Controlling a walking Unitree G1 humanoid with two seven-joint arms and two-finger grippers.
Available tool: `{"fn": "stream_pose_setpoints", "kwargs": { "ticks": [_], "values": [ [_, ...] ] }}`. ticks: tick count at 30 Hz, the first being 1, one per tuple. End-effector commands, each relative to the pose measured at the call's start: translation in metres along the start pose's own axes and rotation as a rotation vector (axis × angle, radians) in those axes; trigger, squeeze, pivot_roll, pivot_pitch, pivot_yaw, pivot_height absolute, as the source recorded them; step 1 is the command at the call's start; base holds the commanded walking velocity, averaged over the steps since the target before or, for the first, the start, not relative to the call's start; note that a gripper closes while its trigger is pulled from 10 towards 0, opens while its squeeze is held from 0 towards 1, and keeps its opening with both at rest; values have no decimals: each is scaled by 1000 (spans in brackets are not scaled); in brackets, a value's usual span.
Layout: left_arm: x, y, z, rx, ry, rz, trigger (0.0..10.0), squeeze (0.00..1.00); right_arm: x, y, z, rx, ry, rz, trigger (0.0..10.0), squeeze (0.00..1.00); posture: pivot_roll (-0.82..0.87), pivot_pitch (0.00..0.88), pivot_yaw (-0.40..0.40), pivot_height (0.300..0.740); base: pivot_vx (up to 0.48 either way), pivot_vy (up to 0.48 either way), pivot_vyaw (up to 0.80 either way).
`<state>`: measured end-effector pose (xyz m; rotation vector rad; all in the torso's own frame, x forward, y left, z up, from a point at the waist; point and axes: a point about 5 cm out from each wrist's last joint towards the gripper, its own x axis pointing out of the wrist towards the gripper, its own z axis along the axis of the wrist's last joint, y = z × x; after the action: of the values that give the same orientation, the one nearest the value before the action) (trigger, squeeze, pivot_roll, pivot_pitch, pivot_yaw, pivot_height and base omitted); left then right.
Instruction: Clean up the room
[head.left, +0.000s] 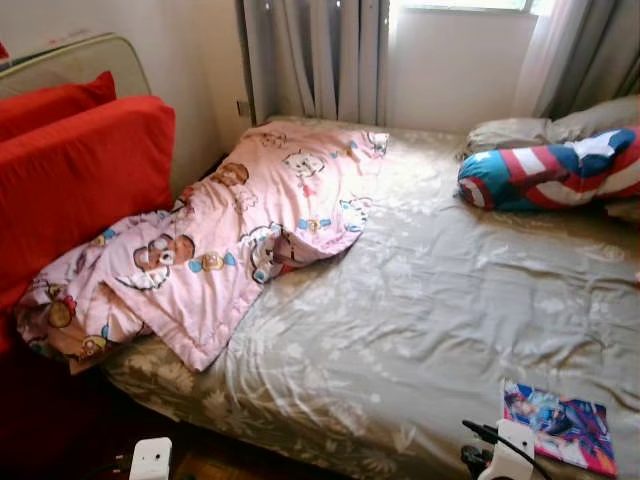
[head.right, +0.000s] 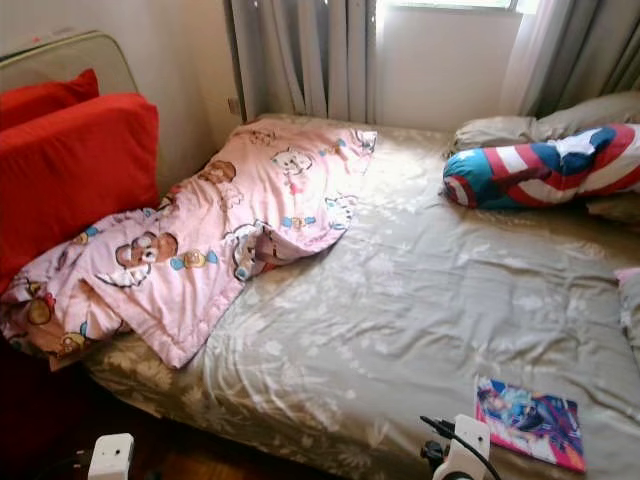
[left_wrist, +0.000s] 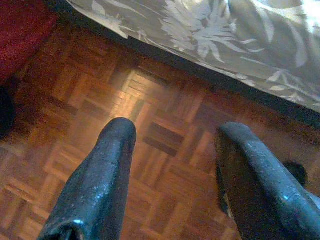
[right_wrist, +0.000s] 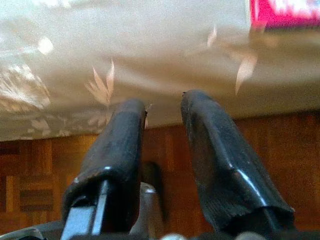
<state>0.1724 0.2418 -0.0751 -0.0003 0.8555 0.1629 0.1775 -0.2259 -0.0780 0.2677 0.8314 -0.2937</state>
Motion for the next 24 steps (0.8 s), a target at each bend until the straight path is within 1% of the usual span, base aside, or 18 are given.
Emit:
{"fn": "stream_pose_setpoints", "kwargs": {
  "ticks": [1,24],
  "values": [
    [-1,3,-3,-2,12,8,10000,0,0,0,-1,10,3,-2,10000,0,-103,0,33,740,0,480,0],
    [-1,2,-3,-9,11,11,10000,0,0,-1,0,2,6,5,10000,0,-93,0,26,740,0,480,0]
  ]
}}
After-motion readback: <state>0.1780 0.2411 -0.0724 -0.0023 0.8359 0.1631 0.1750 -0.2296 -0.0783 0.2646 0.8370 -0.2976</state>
